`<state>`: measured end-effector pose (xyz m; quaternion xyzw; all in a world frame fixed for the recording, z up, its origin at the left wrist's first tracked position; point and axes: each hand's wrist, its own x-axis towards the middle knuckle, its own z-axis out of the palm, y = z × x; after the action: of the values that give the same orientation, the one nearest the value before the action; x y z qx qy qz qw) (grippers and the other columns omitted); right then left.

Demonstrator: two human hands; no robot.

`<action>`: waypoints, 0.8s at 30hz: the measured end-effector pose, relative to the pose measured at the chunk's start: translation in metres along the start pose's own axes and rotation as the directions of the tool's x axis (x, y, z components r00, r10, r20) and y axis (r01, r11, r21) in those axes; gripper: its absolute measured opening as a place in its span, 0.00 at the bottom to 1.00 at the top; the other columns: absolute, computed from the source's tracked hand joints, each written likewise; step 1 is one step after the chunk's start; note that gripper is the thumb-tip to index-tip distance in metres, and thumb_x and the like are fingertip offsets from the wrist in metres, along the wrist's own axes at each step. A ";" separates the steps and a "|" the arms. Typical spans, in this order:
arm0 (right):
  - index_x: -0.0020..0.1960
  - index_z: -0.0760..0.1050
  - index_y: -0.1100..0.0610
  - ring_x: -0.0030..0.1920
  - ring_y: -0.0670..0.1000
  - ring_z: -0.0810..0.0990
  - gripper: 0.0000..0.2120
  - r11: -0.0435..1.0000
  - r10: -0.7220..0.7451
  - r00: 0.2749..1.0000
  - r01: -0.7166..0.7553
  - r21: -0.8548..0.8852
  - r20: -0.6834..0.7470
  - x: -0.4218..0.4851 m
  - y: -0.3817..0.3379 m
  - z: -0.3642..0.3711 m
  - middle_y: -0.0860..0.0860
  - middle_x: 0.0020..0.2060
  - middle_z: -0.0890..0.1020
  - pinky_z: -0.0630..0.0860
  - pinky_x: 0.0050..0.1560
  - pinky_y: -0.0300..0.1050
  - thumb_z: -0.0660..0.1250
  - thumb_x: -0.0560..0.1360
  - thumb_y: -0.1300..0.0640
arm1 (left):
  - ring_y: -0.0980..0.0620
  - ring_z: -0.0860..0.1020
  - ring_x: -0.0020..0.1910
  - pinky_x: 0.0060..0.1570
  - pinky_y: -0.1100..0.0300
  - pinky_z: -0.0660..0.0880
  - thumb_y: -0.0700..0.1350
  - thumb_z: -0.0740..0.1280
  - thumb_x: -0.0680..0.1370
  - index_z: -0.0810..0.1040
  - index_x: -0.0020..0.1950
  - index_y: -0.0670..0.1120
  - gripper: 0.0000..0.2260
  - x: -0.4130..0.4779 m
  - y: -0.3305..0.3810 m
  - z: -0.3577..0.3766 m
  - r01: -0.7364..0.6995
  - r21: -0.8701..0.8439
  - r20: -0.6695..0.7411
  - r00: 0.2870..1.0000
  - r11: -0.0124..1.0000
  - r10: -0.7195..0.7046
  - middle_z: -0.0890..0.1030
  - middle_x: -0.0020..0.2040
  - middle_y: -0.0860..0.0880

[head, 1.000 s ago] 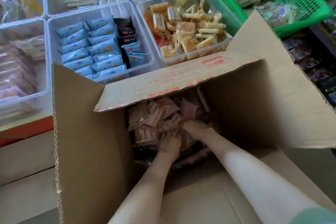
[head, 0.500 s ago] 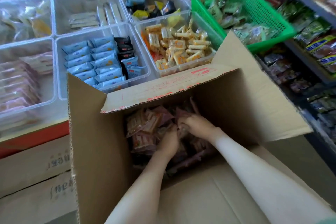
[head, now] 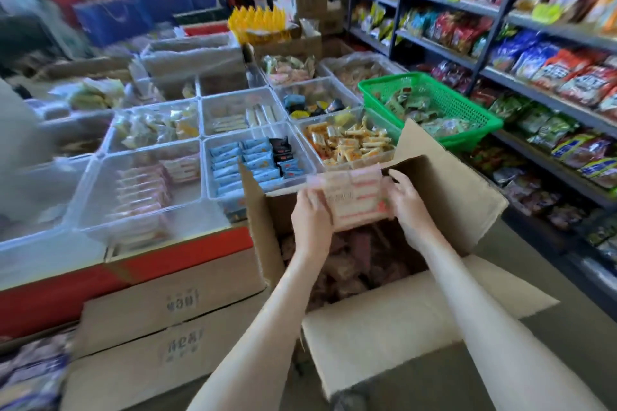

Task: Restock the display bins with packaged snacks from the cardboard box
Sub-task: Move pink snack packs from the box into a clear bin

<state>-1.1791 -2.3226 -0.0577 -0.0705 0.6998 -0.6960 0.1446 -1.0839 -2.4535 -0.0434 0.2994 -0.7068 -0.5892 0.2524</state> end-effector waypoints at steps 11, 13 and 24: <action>0.49 0.78 0.58 0.40 0.48 0.80 0.11 0.988 -0.058 0.964 0.018 0.154 0.261 -0.038 -0.073 0.130 0.50 0.39 0.82 0.72 0.39 0.42 0.60 0.80 0.54 | 0.44 0.70 0.38 0.38 0.54 0.64 0.43 0.54 0.82 0.68 0.35 0.46 0.15 0.036 0.020 -0.150 -0.051 -0.020 -0.179 0.983 0.999 0.047 0.73 0.37 0.36; 0.43 0.76 0.57 0.31 0.44 0.78 0.08 0.990 -0.046 0.957 0.006 0.138 0.288 -0.030 -0.074 0.161 0.47 0.31 0.81 0.72 0.35 0.40 0.62 0.79 0.56 | 0.48 0.67 0.36 0.36 0.56 0.62 0.43 0.53 0.82 0.68 0.38 0.43 0.13 0.051 0.016 -0.175 -0.057 -0.040 -0.196 0.979 0.998 0.048 0.69 0.32 0.46; 0.40 0.73 0.60 0.28 0.48 0.69 0.08 0.962 -0.013 0.984 0.061 -0.265 0.180 0.086 -0.040 0.375 0.51 0.29 0.74 0.66 0.31 0.43 0.65 0.77 0.59 | 0.49 0.72 0.39 0.37 0.60 0.63 0.42 0.53 0.83 0.74 0.45 0.39 0.14 0.225 -0.044 -0.327 -0.028 0.264 -0.167 0.983 0.964 0.075 0.75 0.37 0.49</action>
<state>-1.1520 -2.7071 -0.0233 -0.1640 0.7709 -0.5879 0.1821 -1.0028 -2.8443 -0.0278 0.3622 -0.7606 -0.4557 0.2875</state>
